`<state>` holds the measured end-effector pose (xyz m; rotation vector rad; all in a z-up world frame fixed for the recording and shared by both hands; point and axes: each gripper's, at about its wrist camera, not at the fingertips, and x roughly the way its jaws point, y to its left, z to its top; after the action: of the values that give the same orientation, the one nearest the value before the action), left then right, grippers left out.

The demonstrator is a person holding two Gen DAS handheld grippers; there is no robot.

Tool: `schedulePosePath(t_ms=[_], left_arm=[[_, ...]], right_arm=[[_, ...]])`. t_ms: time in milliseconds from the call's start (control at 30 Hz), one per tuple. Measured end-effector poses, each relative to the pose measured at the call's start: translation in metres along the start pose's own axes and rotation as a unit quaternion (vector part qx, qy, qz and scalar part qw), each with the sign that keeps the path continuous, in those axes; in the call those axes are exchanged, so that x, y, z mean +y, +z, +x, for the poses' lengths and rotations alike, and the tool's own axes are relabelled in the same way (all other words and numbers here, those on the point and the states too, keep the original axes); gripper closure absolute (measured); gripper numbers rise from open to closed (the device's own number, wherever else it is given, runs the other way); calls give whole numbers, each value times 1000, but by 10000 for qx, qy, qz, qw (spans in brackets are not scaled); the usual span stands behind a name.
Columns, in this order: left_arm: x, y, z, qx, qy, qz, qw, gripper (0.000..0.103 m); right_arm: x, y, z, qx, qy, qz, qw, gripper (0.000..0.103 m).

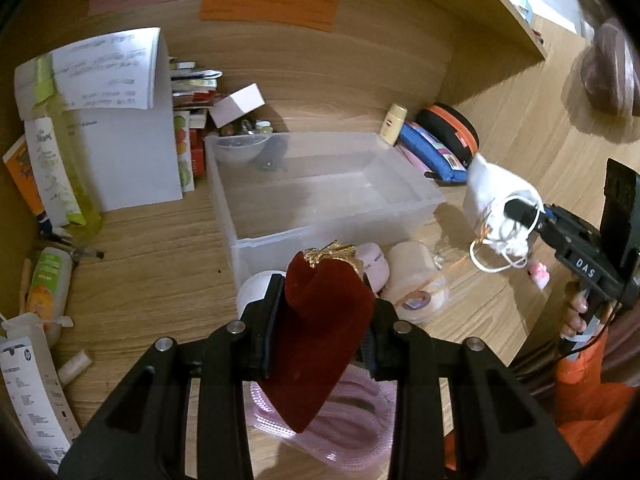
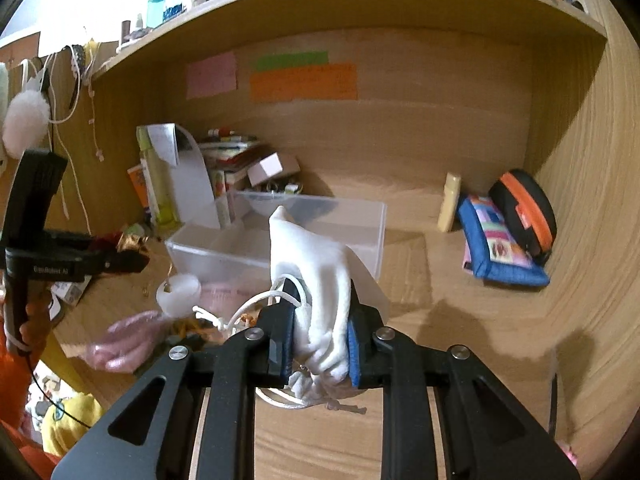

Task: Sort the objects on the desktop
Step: 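Carry both items into the clear box and open both tools to release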

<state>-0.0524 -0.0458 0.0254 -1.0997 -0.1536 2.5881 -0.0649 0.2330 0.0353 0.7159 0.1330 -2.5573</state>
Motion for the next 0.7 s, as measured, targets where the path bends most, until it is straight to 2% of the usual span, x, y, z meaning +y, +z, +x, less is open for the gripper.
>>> schedulePosePath(t_ms=[233,433,700], left_arm=[[21,5,-5,-107,169,-295,9994,70],[26,17,-8,-258,237,-346,9988,70],[23,44,2,-410,145,-307,9986,70]], right_arm=[[1,23,6,-191,-27,-102,9998,85],[3,43,18,-286,17,-195,9994,85],[-1,57,58,-45,64,-230,9997,85]])
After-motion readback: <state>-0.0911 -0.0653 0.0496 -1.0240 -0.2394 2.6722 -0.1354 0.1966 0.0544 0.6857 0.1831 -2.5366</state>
